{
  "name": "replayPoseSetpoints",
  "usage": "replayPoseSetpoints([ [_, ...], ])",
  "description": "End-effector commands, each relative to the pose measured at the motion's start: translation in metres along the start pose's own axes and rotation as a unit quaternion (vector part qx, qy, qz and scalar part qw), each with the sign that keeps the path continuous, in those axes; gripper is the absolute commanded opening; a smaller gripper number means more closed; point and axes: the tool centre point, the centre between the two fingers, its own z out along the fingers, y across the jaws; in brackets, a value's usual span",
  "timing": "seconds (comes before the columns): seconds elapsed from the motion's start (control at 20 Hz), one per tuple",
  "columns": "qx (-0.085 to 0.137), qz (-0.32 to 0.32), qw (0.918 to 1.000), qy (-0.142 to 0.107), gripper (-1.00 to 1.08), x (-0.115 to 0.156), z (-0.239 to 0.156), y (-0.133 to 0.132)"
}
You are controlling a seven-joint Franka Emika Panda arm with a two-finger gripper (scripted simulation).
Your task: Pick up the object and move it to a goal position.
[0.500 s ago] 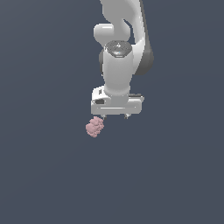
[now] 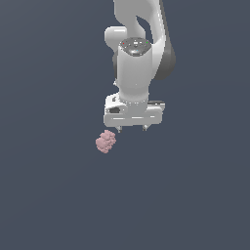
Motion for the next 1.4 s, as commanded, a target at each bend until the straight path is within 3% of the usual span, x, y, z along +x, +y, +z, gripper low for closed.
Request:
replayPoseSetpoints([
  [0.0, 0.002, -0.001, 1.0000, 0.002, 1.00, 0.001, -0.002, -0.002],
  [0.45, 0.001, 0.012, 0.9999, 0.000, 1.00, -0.001, 0.002, 0.004],
  [0.85, -0.002, 0.089, 0.9960, -0.008, 1.00, -0.011, 0.021, 0.035],
  [1.05, -0.005, 0.152, 0.9883, -0.014, 1.00, -0.020, 0.037, 0.061],
  [1.35, -0.012, 0.241, 0.9701, -0.022, 1.00, -0.036, 0.058, 0.097],
])
